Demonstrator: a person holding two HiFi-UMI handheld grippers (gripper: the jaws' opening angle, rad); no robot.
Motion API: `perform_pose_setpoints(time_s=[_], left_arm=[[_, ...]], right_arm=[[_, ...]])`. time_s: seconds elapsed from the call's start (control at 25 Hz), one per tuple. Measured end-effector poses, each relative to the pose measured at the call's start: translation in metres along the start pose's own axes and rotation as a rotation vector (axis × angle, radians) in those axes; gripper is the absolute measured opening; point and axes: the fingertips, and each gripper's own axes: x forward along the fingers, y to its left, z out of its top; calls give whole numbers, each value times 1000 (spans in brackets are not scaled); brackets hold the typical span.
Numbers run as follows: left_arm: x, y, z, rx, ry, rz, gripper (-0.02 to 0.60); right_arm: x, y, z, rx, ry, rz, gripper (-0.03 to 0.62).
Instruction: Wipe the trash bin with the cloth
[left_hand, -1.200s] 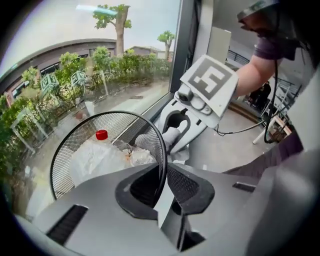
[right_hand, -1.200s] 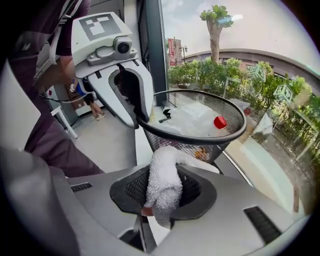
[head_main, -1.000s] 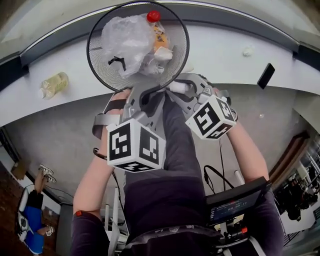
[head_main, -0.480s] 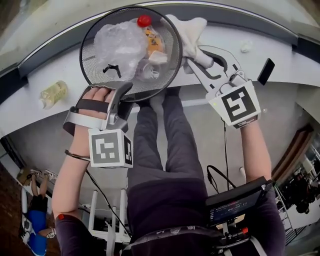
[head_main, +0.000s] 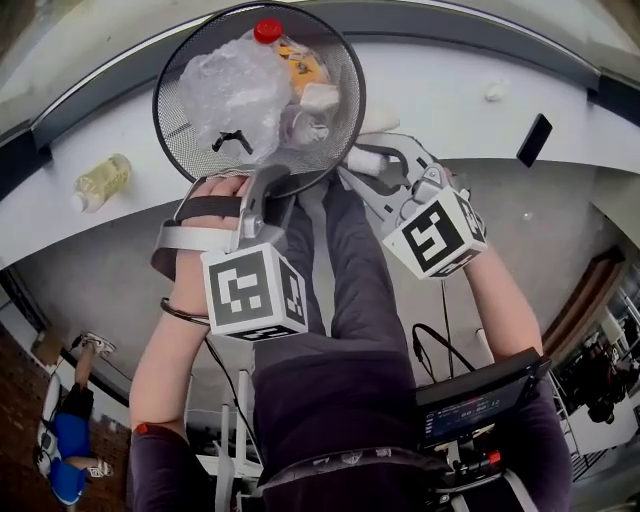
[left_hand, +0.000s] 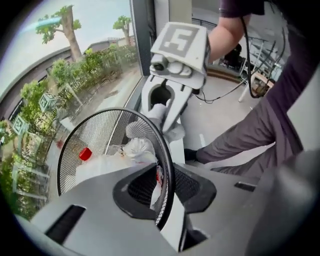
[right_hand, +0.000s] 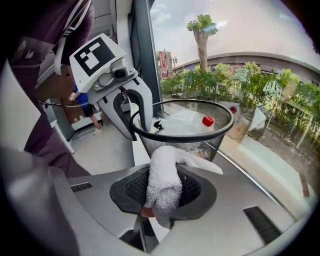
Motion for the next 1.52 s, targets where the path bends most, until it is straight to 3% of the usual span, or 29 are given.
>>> perform_pose_setpoints(time_s=[0.2,0.36,0.4,0.52,0.64,0.72,0.8,0.88,1.12,1.28,1.52], left_arm=[[0,4,16,-87,-41,16,78],[-2,3,29,-91,-95,3,78],[-4,1,28,-67,-99,-14,80],[-13,-1,11,66,-47,-40,226],[-8,12,-26,211,78,3,238],[1,19,-42,237,133,26,236],[4,24,-44,219,142,54,230],[3,24,-38,200,138,67,204],[5,5,-14,87,100,-13,141],[5,2,-8,11,86,0,118],[5,5,14,-221,47,32,107]], right_arm=[[12,39,1,3,-2,102,100],[11,39,-3,-13,12,117,100],[8,36,-4,-15,16,119,100],[-6,15,-6,11,12,100,100],[-27,-36,1,103,-35,-5,100],[-34,-69,2,110,-29,-98,100],[-31,-92,-4,56,27,-170,100],[-22,-99,-7,-23,71,-184,100],[-6,-55,-9,-81,71,-69,101],[-1,-15,-12,-71,59,14,100],[10,20,-9,-46,47,92,100]])
